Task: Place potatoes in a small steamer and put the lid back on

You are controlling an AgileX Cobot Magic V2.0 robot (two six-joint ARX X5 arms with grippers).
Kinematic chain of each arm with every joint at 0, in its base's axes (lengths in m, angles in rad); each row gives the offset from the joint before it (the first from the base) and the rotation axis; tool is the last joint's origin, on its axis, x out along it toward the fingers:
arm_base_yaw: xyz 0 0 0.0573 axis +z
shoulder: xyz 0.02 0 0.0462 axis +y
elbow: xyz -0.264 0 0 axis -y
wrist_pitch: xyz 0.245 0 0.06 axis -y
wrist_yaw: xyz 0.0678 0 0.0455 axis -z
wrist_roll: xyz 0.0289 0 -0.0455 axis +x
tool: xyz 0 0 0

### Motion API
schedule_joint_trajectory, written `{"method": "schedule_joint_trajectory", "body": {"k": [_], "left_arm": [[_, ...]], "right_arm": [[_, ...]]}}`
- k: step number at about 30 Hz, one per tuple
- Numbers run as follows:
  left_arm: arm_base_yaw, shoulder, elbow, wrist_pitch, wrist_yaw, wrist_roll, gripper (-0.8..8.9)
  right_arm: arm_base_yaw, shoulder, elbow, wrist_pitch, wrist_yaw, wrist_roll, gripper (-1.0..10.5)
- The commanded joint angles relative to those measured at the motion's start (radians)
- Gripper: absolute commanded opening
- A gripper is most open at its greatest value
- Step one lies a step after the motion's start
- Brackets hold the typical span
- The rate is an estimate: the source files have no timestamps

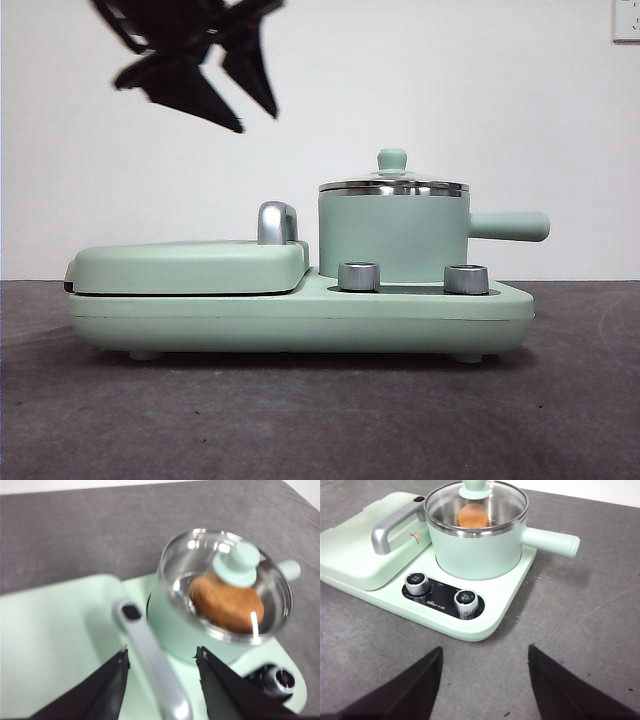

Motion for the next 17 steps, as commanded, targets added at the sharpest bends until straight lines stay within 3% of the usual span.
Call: {"method": "schedule_joint_trajectory", "body": {"k": [1, 8, 17], "left_arm": [[0.018, -0.081, -0.108, 0.035, 0.041, -0.01, 2.2], [0.058, -0.348, -0.36, 0.044, 0.081, -0.01, 2.17], [0.086, -0.662, -0.542, -0.046, 0.092, -0.038, 2.17]], "right_arm": [[0.005, 0.015, 0.003, 0.008, -0.003, 0.011, 2.6], [0.005, 0.064, 0.003, 0.015, -0.038, 0.01, 2.6], [0.005, 0.179, 0.003, 0.099, -0.109, 0.01, 2.6]]}}
